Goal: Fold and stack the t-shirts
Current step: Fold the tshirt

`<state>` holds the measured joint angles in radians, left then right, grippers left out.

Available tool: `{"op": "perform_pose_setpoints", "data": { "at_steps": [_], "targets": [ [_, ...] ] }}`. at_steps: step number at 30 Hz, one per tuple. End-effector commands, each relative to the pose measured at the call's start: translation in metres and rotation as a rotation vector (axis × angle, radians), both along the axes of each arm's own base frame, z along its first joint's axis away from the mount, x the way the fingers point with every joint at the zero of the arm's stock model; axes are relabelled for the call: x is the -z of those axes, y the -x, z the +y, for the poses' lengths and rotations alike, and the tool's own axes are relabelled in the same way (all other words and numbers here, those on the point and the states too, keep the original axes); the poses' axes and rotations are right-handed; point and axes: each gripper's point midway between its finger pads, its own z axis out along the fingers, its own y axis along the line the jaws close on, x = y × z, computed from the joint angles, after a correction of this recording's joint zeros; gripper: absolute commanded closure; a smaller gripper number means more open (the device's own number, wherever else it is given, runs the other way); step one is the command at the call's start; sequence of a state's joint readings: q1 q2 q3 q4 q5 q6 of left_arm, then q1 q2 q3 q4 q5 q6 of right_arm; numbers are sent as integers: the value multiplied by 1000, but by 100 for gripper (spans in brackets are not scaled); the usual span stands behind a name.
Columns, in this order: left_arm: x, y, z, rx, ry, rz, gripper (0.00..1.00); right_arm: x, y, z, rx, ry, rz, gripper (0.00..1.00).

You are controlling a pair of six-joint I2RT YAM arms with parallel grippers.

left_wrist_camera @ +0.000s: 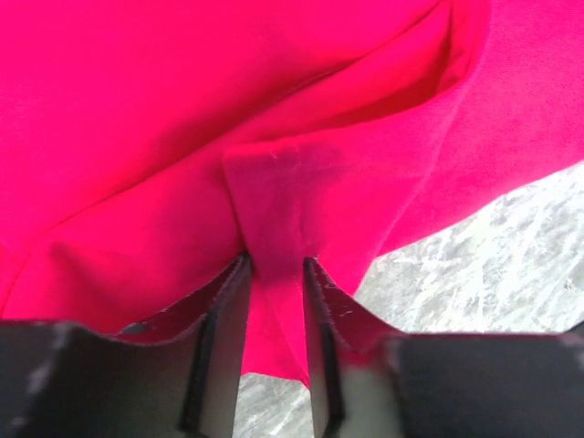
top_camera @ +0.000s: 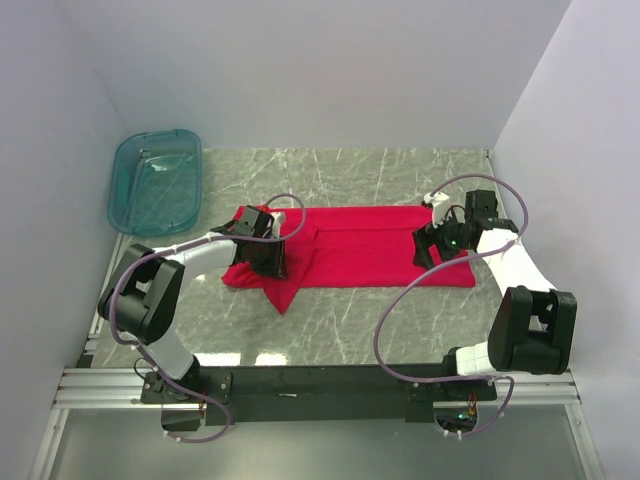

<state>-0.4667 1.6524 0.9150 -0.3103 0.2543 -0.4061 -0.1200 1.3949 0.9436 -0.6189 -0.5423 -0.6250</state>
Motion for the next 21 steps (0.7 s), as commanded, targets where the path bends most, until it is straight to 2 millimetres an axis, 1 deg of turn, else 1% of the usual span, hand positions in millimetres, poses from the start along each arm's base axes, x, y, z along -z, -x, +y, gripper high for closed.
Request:
{"op": "perform_pose_setpoints", "data": {
  "at_steps": [1,6,9,10,11,13,14,16,17,19,20,21],
  "targets": [
    [-16,-10,-14,38,61,-44,69,-15,-8,0,3,8,-72,1],
    [-23,-12,-19,52,88,-54,82,-15,-8,-1,7,10,-71,1],
    [-27,-15,-20,58,87,-65,90,-15,-8,-1,6,11,-75,1],
    [-28,-17,-20,59,82,-71,95,-16,-8,-1,7,10,-76,1],
    [-31,-20,-20,66,76,-79,97,-16,-8,-2,6,12,-80,1],
    [-34,-22,-20,77,74,-91,99,-17,-8,-2,6,12,-82,1],
    [-40,-27,-21,91,71,-116,99,-16,-8,-2,7,13,-81,1],
    [-47,-31,-20,108,58,-142,99,-16,-8,-2,7,11,-81,1],
    [-56,-38,-22,127,50,-182,99,-16,-8,-3,8,10,-81,1],
    [-64,-42,-21,149,38,-205,99,-16,-8,-2,6,9,-81,1],
    [-73,-48,-23,173,32,-238,99,-17,-9,-2,9,9,-83,1],
    [-75,-51,-25,187,32,-244,99,-16,-9,-3,9,10,-82,1]
  ]
}}
